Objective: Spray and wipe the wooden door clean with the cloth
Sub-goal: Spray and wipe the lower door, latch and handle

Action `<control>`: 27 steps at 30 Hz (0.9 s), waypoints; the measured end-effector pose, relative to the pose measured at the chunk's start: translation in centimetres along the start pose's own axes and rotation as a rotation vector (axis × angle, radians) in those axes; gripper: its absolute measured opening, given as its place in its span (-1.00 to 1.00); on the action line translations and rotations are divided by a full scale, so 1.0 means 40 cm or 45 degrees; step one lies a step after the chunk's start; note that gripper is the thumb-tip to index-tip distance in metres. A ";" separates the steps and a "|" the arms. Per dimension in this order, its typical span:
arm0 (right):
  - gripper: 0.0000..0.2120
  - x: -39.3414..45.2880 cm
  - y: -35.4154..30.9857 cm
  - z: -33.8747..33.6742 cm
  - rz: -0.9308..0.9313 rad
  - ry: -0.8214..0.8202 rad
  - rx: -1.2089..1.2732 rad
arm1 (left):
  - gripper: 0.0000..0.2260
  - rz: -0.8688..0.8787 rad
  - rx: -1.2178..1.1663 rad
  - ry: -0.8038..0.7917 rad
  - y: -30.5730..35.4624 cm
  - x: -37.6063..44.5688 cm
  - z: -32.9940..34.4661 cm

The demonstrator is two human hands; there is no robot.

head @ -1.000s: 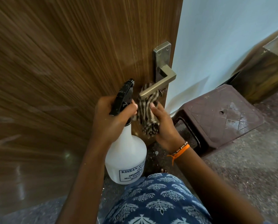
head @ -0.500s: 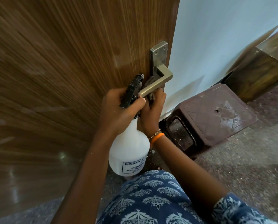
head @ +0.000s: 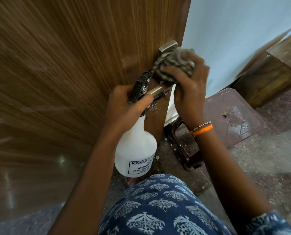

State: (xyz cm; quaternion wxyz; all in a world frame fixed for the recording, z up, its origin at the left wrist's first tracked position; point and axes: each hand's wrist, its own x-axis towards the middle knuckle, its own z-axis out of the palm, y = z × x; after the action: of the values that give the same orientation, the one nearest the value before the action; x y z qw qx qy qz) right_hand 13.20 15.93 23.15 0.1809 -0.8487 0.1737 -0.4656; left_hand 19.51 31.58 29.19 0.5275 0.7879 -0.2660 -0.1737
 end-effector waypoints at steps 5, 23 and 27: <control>-0.72 0.038 0.063 0.016 -0.453 0.055 -0.443 | -0.74 0.013 0.001 0.006 0.004 -0.005 -0.001; -0.59 0.057 0.055 -0.006 0.557 0.142 0.591 | -0.67 0.069 0.015 -0.036 0.032 -0.004 0.034; -0.59 0.090 0.034 0.019 0.121 0.048 0.557 | -0.68 0.066 0.047 -0.046 0.026 -0.001 0.040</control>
State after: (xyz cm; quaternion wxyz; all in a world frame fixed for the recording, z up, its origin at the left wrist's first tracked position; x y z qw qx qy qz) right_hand 15.51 13.19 24.74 0.3789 -0.7713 0.1118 -0.4990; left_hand 18.36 30.10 29.55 0.5124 0.7870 -0.2990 -0.1692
